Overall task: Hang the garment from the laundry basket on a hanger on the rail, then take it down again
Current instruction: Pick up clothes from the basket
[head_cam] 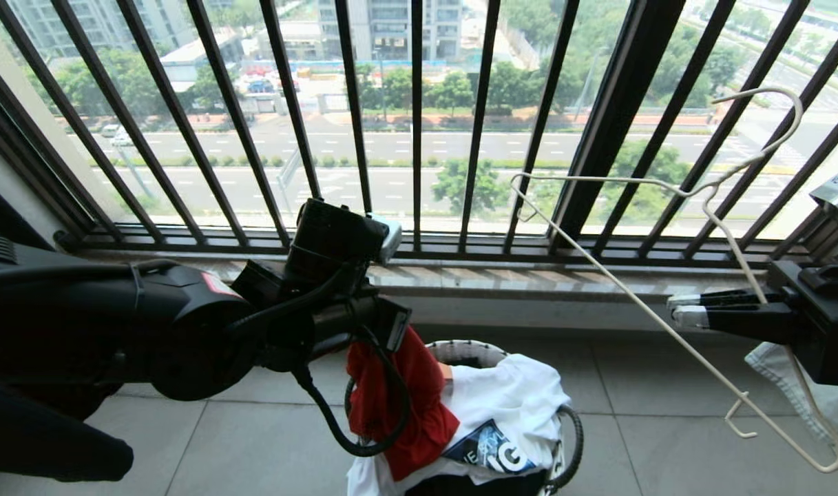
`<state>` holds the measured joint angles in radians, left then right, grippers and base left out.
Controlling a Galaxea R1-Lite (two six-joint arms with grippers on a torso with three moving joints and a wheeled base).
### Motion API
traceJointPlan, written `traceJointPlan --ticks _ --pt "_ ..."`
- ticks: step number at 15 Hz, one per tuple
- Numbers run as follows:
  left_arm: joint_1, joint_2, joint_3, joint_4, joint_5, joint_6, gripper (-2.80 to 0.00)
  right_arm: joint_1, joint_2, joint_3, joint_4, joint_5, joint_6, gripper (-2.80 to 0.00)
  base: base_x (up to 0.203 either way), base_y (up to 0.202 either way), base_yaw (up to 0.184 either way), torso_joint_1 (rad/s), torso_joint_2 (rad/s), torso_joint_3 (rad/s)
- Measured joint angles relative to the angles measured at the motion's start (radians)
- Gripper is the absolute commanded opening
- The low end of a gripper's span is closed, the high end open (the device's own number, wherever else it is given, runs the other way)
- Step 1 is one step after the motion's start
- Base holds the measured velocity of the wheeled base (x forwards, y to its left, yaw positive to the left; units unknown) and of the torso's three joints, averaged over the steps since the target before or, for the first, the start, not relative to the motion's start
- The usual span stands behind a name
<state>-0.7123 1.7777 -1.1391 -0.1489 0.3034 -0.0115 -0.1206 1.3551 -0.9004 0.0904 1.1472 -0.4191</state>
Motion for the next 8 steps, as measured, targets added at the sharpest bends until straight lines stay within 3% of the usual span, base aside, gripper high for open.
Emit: traceJointPlan --ticks 8 --pt "0.033 0.021 -0.021 -0.001 -0.001 -0.001 -2.80 -0.001 0.000 0.000 0.000 0.000 0.000 -2.80 0.000 0.000 0.000 0.002 0.00 0.204"
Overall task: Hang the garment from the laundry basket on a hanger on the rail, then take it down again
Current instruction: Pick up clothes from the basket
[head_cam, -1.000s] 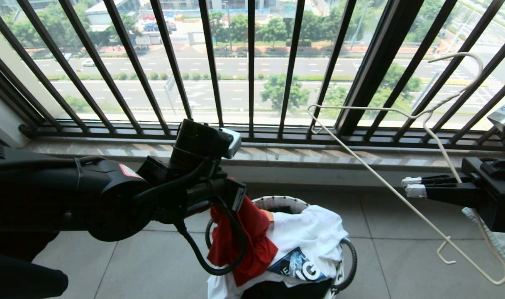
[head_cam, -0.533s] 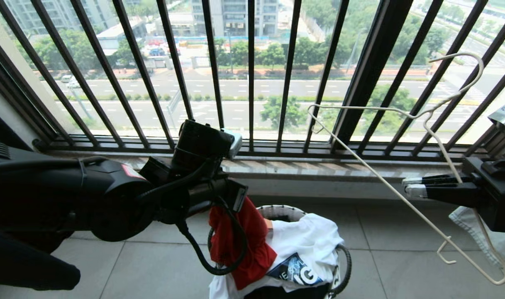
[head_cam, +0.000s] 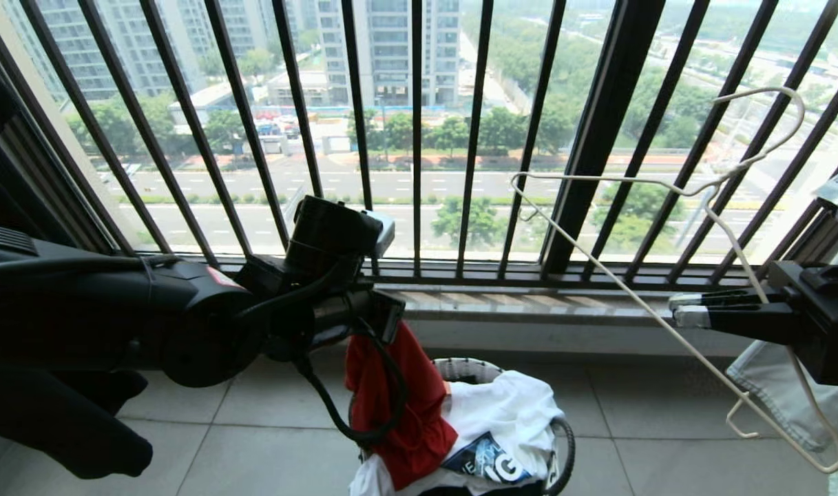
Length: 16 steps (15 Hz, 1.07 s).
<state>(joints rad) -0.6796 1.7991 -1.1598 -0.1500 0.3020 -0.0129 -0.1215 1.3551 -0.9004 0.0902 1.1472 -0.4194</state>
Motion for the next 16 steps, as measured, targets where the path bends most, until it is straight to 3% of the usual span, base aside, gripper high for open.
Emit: traceJointPlan --ticks 14,16 --pt "0.019 0.023 -0.001 -0.006 -0.006 -0.001 -2.80 0.000 0.003 0.002 -0.001 0.000 0.000 -2.80 0.000 0.000 0.000 0.003 0.00 0.166" --pt "0.019 0.034 0.020 -0.082 -0.006 -0.001 -2.80 0.000 0.011 0.003 -0.002 0.001 0.000 -2.80 0.000 0.000 0.000 0.000 0.00 0.000"
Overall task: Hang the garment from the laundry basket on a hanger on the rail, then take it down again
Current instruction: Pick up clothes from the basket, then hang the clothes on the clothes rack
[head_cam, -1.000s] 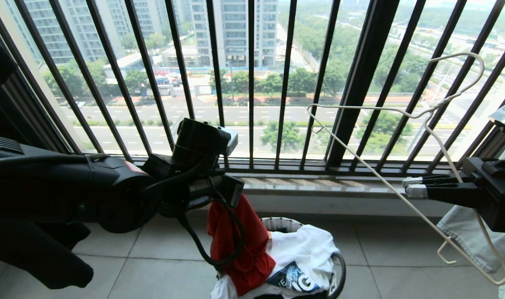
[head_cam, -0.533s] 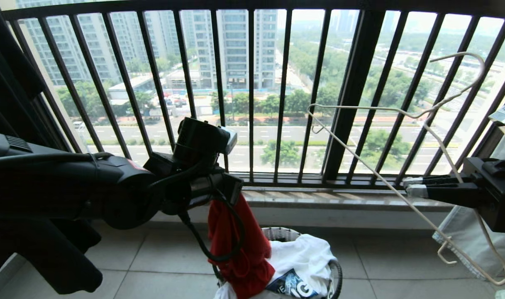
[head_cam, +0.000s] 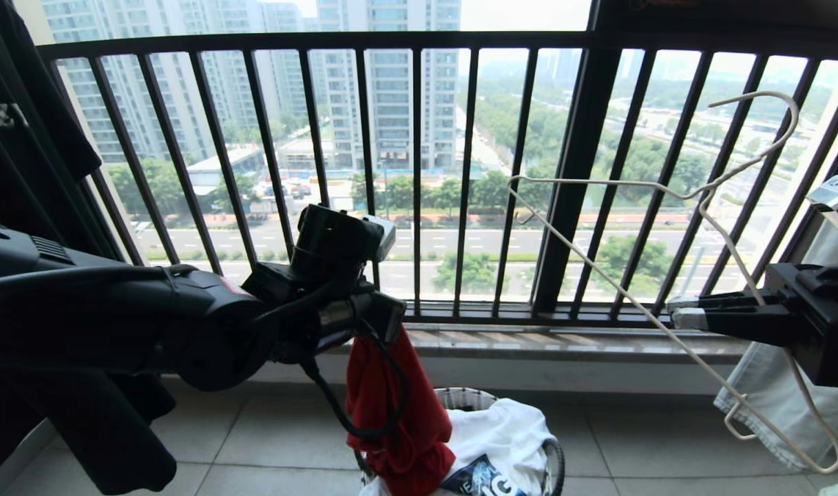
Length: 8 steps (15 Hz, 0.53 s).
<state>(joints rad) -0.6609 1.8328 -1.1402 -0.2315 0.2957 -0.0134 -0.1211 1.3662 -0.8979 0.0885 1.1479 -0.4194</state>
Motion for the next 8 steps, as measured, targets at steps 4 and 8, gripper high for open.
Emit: traceJointPlan --ticks 4,8 --pt "0.015 0.035 0.013 -0.190 0.000 -0.006 -2.80 0.007 0.014 0.009 0.002 -0.001 -0.008 -2.80 0.000 0.000 0.000 0.000 0.00 0.000" --pt "0.035 0.025 -0.056 -0.094 0.000 -0.103 -2.80 0.071 0.047 0.017 0.005 -0.047 -0.011 -2.80 0.000 0.000 0.000 0.000 0.00 0.000"
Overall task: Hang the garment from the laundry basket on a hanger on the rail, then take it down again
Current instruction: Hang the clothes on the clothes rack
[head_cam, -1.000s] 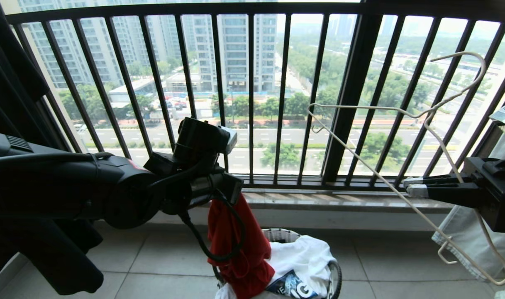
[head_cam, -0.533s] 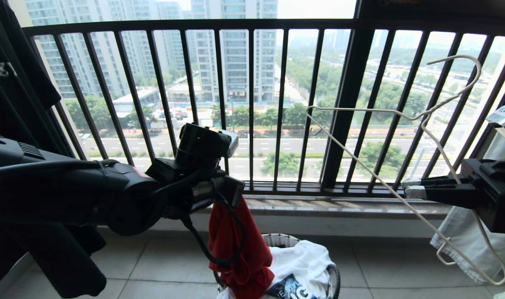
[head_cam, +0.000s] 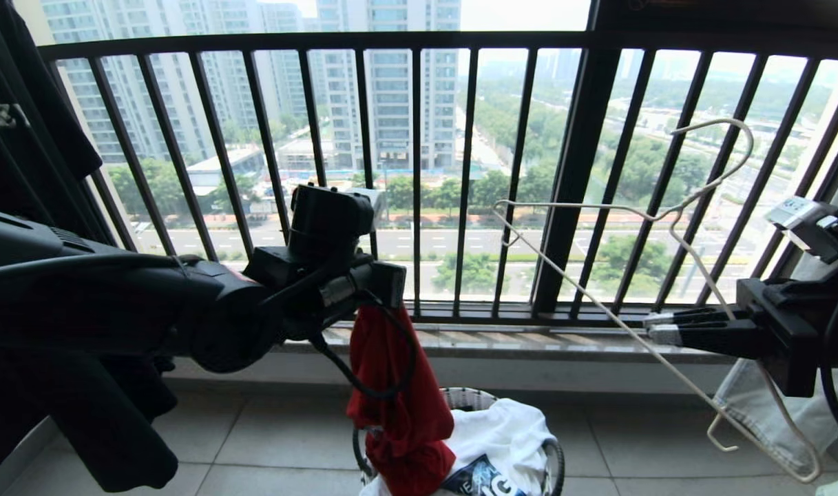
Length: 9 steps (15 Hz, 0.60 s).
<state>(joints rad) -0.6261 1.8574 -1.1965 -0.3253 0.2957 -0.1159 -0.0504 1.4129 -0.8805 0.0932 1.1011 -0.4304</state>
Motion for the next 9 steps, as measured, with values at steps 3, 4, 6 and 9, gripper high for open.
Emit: traceJointPlan --ticks 3,4,6,9 --pt "0.020 -0.018 -0.032 0.007 -0.001 -0.037 -2.80 0.101 0.021 0.018 0.000 -0.041 0.000 -2.80 0.000 0.000 0.000 0.000 0.00 0.000" --pt "0.024 -0.020 -0.042 0.007 -0.001 -0.044 -2.80 0.134 0.030 0.024 0.000 -0.053 0.000 -2.80 0.000 0.000 0.000 0.000 0.00 0.000" --pt "0.034 -0.032 -0.052 0.006 0.000 -0.054 -2.80 0.176 0.044 0.036 -0.001 -0.063 -0.001 -2.80 0.000 0.000 0.000 0.000 0.00 0.000" --pt "0.045 -0.056 -0.056 0.006 0.001 -0.057 -2.80 0.237 0.040 0.059 -0.003 -0.090 -0.009 -2.80 0.000 0.000 0.000 0.000 0.00 0.000"
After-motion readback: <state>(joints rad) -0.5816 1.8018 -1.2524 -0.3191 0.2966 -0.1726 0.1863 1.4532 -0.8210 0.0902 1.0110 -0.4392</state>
